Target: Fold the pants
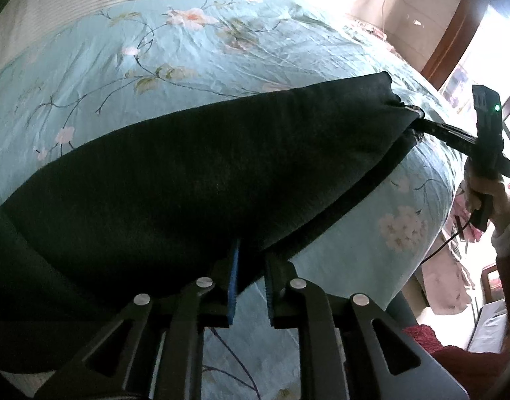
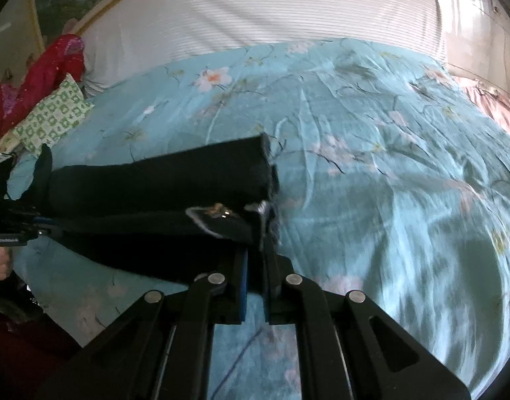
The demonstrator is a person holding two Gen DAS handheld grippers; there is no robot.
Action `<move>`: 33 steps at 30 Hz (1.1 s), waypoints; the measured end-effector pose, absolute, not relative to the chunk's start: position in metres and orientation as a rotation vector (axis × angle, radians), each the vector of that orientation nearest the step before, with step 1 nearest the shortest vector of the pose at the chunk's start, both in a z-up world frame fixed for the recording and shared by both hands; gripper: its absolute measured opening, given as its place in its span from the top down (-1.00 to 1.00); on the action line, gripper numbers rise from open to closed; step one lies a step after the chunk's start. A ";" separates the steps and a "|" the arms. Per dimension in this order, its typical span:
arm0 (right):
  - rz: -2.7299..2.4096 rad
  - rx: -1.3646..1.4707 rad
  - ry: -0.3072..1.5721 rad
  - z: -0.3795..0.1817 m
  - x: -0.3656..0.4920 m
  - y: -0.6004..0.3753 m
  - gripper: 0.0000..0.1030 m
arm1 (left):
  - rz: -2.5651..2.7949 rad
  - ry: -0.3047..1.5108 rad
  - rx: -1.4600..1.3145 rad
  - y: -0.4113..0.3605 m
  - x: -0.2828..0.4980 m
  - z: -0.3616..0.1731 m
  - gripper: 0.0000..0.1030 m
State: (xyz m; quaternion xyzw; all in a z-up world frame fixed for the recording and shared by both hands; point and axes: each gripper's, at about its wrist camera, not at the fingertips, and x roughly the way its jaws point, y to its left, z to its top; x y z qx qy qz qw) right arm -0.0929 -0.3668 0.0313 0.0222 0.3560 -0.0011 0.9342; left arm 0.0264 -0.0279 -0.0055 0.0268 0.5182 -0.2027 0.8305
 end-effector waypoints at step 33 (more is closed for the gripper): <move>0.040 0.291 0.710 0.040 -0.094 -0.303 0.26 | 0.274 1.168 -0.354 0.155 0.068 0.031 -0.37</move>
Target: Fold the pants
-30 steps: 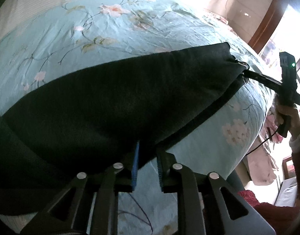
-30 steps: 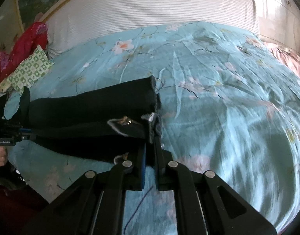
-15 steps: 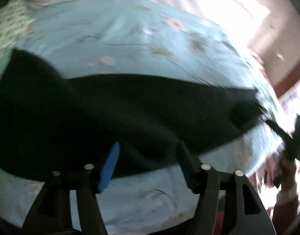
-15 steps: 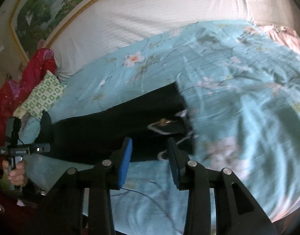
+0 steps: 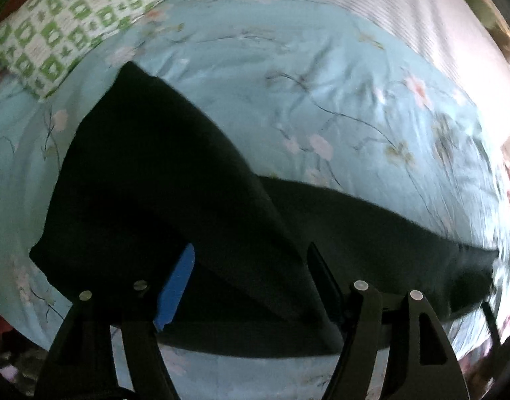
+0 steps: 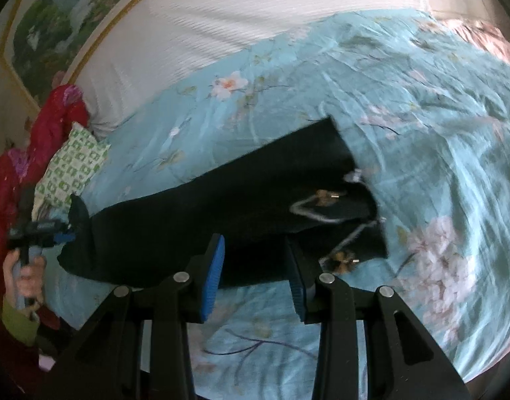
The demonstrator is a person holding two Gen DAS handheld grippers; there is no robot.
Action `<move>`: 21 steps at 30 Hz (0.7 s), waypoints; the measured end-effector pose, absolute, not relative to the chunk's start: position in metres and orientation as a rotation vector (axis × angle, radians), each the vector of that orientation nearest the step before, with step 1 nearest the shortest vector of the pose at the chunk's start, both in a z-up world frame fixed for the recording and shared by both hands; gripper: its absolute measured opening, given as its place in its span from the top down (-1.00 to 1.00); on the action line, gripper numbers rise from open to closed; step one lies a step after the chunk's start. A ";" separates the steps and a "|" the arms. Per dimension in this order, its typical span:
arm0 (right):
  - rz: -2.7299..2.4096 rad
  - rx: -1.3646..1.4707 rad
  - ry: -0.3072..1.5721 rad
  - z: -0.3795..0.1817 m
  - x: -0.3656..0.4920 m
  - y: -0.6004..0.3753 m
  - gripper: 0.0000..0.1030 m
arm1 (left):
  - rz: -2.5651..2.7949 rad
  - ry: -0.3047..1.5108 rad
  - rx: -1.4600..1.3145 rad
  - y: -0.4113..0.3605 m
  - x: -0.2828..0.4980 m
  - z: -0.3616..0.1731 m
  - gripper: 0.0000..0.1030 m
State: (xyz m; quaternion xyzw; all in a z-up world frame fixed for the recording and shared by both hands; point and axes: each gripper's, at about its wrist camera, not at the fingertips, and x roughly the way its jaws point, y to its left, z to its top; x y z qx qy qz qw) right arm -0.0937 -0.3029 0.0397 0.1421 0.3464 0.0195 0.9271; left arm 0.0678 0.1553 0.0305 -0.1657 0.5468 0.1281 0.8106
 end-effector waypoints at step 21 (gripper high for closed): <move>0.645 -0.130 0.896 -0.019 0.024 -0.010 0.26 | 0.407 1.198 -0.372 0.207 0.111 0.028 0.40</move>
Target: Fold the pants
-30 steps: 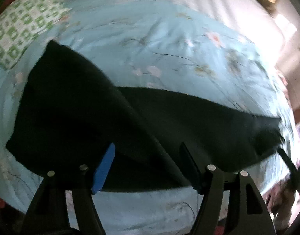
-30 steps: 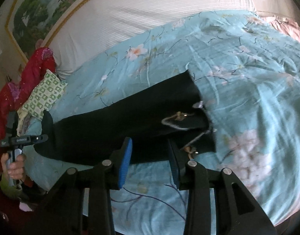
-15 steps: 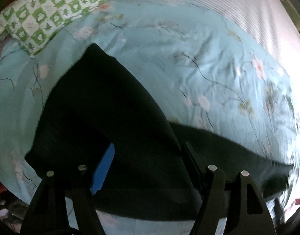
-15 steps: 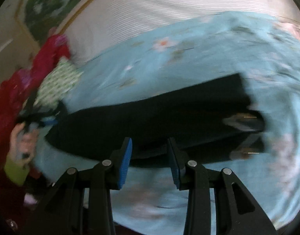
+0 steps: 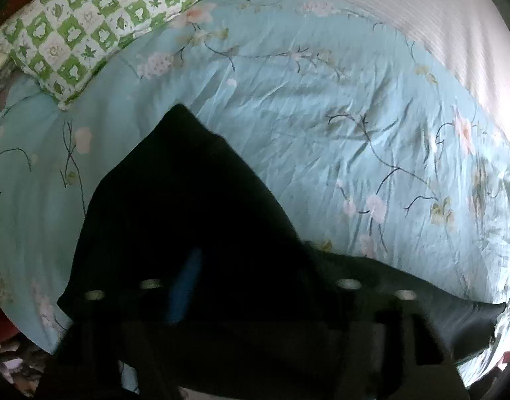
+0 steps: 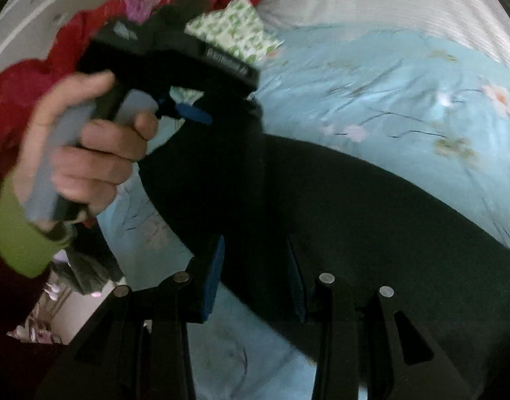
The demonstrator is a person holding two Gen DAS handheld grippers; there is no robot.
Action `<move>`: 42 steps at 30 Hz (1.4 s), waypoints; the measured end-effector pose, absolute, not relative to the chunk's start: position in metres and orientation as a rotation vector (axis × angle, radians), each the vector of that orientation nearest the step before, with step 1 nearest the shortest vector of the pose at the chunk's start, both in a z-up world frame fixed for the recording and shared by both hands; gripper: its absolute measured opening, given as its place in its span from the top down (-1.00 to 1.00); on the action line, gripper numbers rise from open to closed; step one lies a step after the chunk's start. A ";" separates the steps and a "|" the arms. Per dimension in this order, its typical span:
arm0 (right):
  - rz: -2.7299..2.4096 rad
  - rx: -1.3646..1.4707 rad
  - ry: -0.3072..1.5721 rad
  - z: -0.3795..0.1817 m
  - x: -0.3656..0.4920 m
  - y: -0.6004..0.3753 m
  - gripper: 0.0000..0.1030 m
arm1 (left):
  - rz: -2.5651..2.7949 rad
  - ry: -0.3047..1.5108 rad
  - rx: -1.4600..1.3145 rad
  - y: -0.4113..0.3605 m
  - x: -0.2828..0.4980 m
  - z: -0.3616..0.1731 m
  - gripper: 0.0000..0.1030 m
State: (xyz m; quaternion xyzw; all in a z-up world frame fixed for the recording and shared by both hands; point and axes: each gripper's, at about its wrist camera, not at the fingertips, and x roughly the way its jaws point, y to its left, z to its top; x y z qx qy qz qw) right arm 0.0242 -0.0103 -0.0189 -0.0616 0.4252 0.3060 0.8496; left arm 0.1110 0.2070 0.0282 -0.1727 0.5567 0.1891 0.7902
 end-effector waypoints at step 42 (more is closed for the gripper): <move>0.625 -0.411 0.888 -0.024 -0.007 0.034 0.77 | 0.260 0.889 -0.677 0.255 -0.075 -0.005 0.90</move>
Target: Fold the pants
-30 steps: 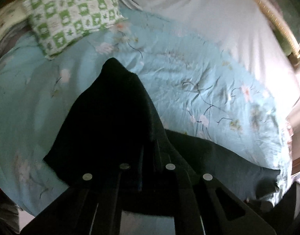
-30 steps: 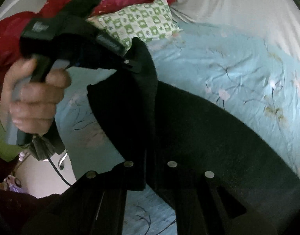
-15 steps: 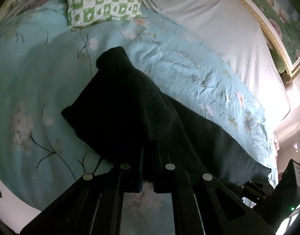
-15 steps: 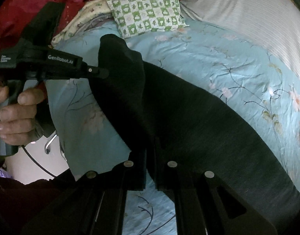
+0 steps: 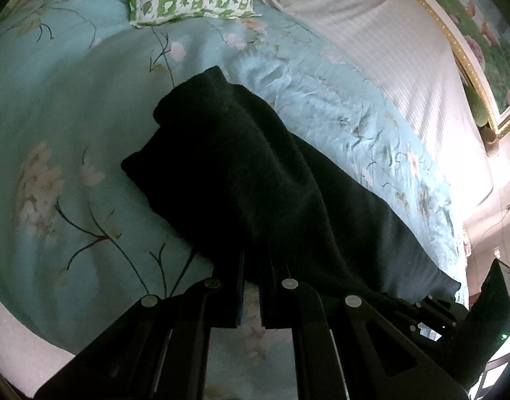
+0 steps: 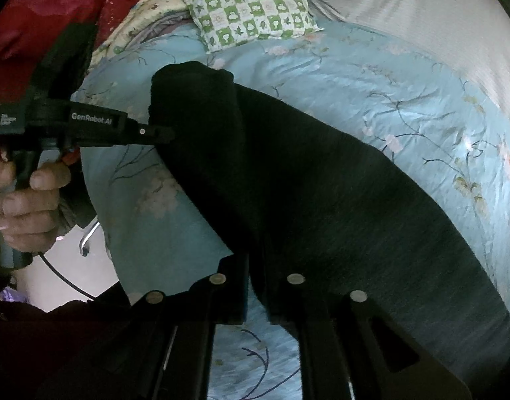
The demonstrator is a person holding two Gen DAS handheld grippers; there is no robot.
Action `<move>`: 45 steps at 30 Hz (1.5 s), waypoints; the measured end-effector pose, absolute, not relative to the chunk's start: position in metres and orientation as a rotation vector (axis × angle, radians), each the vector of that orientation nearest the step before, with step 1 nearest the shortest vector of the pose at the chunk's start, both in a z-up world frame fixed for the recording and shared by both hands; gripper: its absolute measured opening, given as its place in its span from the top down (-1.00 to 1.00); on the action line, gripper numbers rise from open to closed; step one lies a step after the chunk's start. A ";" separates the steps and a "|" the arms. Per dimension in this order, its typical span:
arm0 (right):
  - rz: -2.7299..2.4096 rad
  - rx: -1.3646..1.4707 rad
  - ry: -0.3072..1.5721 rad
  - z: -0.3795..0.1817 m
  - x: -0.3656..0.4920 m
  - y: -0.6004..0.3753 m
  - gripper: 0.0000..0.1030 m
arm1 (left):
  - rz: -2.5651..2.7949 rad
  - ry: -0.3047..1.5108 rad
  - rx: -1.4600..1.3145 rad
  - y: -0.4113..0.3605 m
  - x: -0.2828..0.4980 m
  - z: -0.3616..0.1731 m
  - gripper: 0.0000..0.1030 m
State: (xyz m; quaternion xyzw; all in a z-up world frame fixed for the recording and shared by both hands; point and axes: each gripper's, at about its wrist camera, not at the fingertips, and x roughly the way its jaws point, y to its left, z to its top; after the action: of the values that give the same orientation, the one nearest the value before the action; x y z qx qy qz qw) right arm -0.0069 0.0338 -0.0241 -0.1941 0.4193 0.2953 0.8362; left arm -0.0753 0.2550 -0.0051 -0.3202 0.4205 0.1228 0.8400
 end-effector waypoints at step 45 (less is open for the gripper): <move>0.619 -0.164 1.091 -0.023 0.148 0.006 0.71 | 0.397 0.961 -0.692 0.319 -0.043 -0.007 0.62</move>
State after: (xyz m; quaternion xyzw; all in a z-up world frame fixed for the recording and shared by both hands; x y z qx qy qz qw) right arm 0.1482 0.0060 -0.0229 -0.0768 0.5097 0.2892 0.8066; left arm -0.0434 0.3189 -0.0069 -0.3237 0.4500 0.1858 0.8113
